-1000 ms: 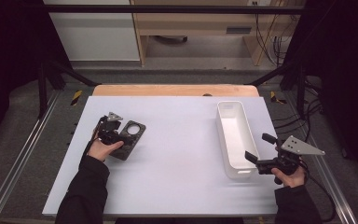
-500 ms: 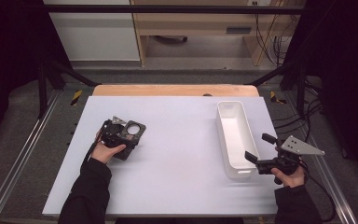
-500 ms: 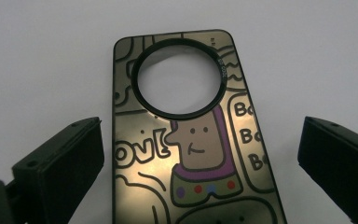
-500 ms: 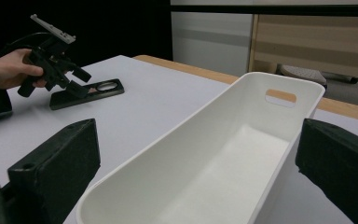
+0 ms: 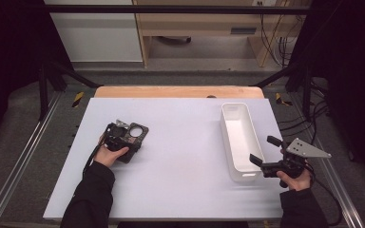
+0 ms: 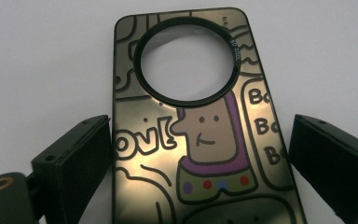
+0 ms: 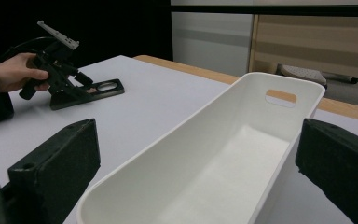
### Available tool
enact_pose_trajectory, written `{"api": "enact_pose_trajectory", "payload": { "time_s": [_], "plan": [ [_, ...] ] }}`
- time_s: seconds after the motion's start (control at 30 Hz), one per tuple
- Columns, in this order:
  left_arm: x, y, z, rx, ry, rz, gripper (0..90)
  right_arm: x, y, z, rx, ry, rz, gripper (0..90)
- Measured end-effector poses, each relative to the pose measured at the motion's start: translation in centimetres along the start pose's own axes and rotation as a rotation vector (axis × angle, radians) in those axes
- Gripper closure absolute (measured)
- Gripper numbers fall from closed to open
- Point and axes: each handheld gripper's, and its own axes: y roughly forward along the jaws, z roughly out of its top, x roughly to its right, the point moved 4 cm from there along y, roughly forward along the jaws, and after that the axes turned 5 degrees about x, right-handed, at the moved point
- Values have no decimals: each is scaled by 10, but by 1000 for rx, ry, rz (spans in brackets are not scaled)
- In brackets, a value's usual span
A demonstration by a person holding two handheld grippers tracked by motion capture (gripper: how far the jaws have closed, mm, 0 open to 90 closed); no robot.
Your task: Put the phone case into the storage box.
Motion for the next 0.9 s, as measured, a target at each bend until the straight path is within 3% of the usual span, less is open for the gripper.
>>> {"api": "enact_pose_trajectory", "payload": {
  "time_s": [0.9],
  "plan": [
    [1, 0, 1, -16, -14, 25, 102, 0, 0, 0, 2, 2, 5, 4]
  ]
}}
